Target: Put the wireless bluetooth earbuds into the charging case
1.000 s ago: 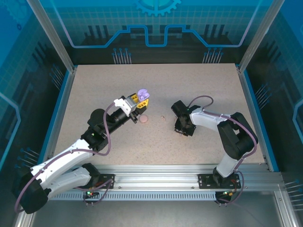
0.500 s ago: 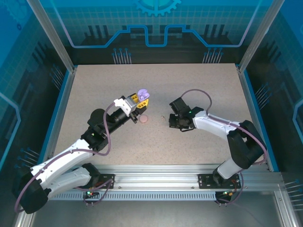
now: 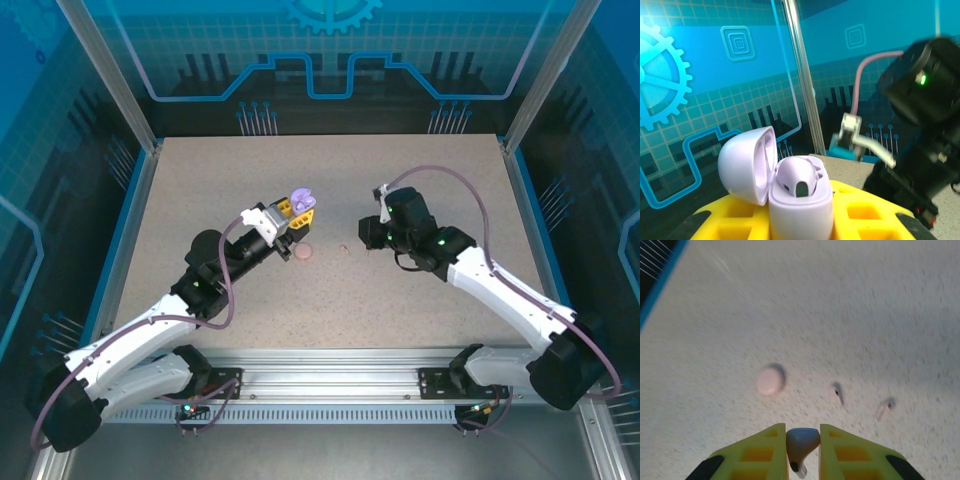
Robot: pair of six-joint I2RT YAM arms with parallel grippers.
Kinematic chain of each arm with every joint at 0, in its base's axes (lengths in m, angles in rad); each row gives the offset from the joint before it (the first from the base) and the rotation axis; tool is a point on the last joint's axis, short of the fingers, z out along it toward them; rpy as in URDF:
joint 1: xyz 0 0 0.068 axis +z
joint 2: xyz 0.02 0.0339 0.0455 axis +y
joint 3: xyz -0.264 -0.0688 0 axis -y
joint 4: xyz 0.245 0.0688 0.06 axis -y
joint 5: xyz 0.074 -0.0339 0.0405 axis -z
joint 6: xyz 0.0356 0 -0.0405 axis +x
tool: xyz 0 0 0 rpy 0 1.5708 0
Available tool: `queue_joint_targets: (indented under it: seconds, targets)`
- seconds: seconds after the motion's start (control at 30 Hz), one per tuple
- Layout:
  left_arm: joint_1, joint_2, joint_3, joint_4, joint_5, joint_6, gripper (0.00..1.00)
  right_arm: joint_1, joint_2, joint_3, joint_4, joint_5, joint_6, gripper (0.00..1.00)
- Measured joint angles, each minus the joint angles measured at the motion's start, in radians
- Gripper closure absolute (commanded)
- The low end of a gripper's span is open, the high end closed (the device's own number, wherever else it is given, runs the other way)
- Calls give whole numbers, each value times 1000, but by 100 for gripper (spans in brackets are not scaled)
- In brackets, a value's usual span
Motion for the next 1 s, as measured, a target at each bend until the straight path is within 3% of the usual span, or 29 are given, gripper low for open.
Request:
queue_joint_targets:
  seconds: [0.43, 1.0]
  targets:
    - [0, 7, 17, -4, 8, 0, 100, 8, -67, 295, -2, -99, -51, 81]
    - [0, 16, 30, -12, 11, 0, 100, 249, -14, 475, -14, -94, -153, 82]
